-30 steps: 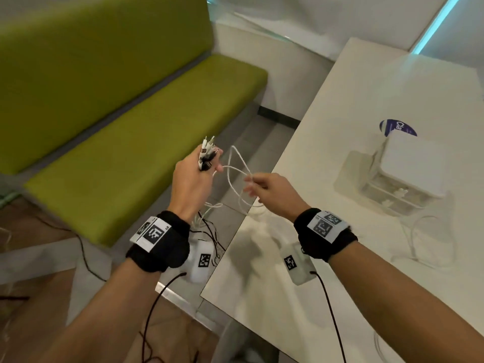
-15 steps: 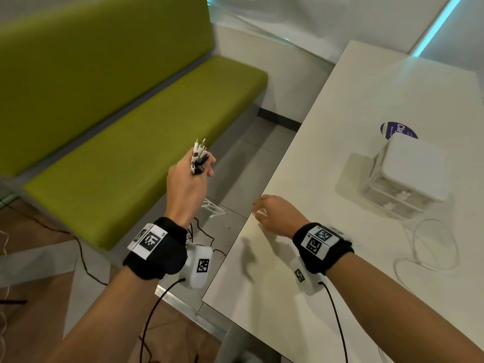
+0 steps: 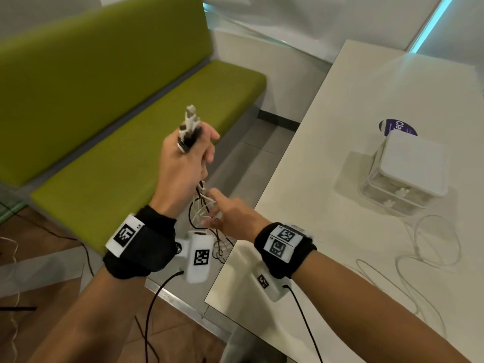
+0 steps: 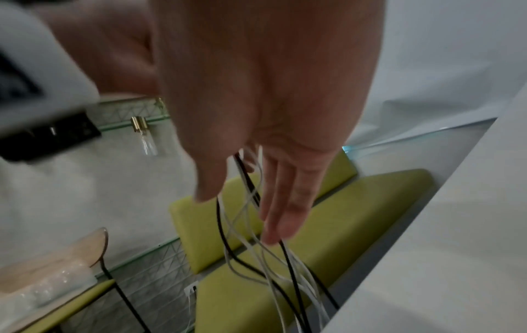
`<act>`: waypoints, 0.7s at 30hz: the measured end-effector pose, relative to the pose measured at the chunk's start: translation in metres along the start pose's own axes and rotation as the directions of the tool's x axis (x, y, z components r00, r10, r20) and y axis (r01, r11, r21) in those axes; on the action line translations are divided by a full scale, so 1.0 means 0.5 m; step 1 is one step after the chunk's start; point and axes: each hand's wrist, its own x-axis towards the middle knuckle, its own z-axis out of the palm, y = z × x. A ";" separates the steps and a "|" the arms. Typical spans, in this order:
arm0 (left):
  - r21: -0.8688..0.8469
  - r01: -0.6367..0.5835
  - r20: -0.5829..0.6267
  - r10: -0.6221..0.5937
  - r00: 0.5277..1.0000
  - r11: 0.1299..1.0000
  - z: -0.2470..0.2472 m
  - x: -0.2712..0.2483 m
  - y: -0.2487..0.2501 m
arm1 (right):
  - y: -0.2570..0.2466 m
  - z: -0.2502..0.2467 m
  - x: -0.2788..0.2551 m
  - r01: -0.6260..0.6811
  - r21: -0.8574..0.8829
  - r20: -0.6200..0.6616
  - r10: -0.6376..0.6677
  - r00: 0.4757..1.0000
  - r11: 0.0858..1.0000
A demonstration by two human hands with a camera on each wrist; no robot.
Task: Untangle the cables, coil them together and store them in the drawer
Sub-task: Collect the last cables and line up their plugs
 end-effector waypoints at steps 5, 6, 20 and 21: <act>0.014 -0.071 -0.078 0.072 0.994 0.997 -0.037 0.034 0.039 | 0.005 -0.005 0.039 -0.107 -0.106 -0.042 0.103 0.994 0.989; 0.048 -0.081 -0.079 0.085 0.993 0.996 -0.039 0.035 0.039 | 0.006 -0.010 0.047 -0.144 -0.187 0.035 0.153 0.988 0.972; 0.246 -0.022 0.191 -0.026 0.981 0.969 0.061 0.012 -0.040 | 0.073 -0.157 -0.082 -0.312 -0.354 -0.017 0.328 0.945 0.882; 0.267 -0.024 0.233 -0.040 0.972 0.964 0.075 0.006 -0.048 | 0.080 -0.184 -0.115 -0.340 -0.357 -0.029 0.353 0.935 0.870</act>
